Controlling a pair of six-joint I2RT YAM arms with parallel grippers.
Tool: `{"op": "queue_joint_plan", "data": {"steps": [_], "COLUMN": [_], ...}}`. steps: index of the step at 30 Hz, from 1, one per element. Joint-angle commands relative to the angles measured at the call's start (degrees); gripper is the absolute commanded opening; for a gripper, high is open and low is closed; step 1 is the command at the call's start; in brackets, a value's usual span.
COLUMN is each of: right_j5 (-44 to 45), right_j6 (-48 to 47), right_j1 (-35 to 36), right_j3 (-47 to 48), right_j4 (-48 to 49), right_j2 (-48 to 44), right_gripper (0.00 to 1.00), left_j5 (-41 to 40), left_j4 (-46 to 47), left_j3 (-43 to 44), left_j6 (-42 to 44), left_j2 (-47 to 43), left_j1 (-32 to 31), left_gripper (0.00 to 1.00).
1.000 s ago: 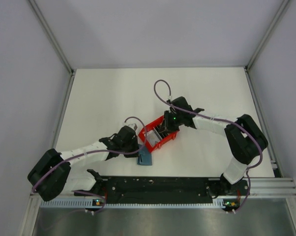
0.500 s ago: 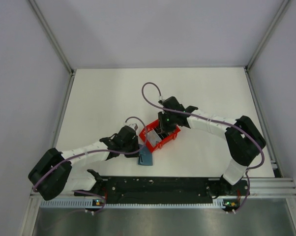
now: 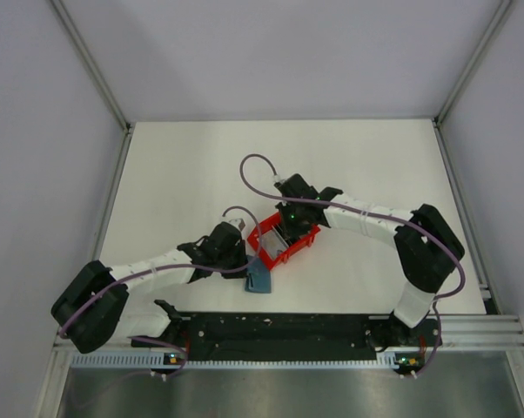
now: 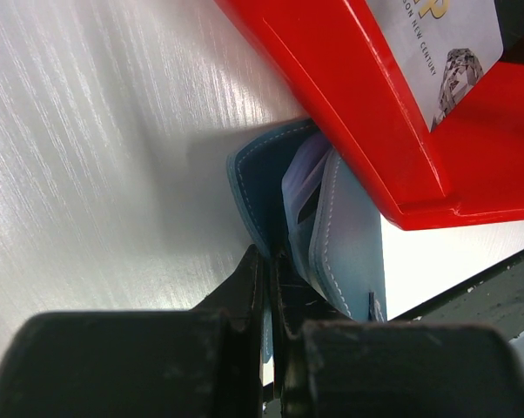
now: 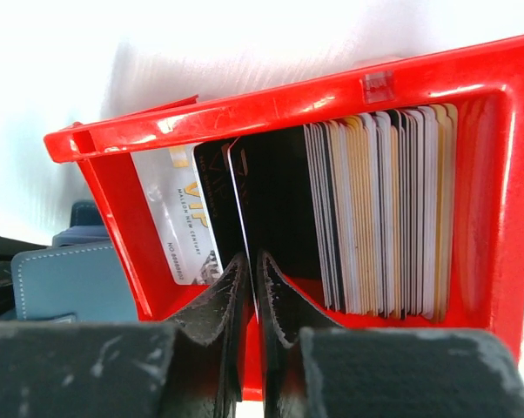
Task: Put the credit cards into the card holder
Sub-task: Pick up the credit card from the storage box.
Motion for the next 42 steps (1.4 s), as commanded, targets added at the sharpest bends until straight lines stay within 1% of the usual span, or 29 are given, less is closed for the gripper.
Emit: {"op": "queue_joint_plan", "data": {"steps": [1,3,6,10,17,22,29,33,39,42], "right_j5": [1.36,1.09,1.00,2.93,9.70,13.56,23.32,22.72,15.08,14.19], "right_j6": [-1.81,-2.07,-2.60,-3.39,-1.81,0.65,7.68,10.58,13.74,15.59], "right_j1": [0.76,0.76,0.84,1.11,1.72,2.95,9.01,9.99,9.99,10.42], "right_j3": [2.83,3.01,3.18,3.27,1.69,0.37,-1.73,-3.58,-6.30,-7.97], "right_j4": [-0.58,-0.76,-0.76,-0.76,-1.02,-1.02,0.20,2.93,6.44,7.77], "right_j2": [0.31,-0.21,-1.44,-5.39,-11.98,-14.09,-16.73,-18.40,-19.72,-20.34], "right_gripper": [0.04,0.00,0.00,0.00,0.00,0.00,0.00,0.00,0.00,0.00], "left_j5": [0.18,0.27,0.01,0.01,-0.08,-0.52,-1.22,-2.28,-2.63,-2.72], "left_j4": [1.12,1.12,0.85,0.68,-1.25,-3.36,-6.96,-9.60,-12.59,-14.26], "left_j3": [1.41,1.41,1.32,1.24,2.55,3.69,3.69,3.96,4.48,4.66], "left_j6": [0.55,0.64,0.55,0.46,0.73,1.08,0.81,1.08,0.99,0.90], "left_j2": [0.89,0.72,0.46,0.11,-1.12,-2.27,-5.34,-7.54,-10.79,-12.55], "left_j1": [-0.08,-0.08,-0.08,-0.08,-0.08,-0.08,-0.08,-0.08,-0.08,-0.17], "left_gripper": [0.00,0.00,0.00,0.00,0.00,0.00,0.00,0.00,0.00,0.00]}}
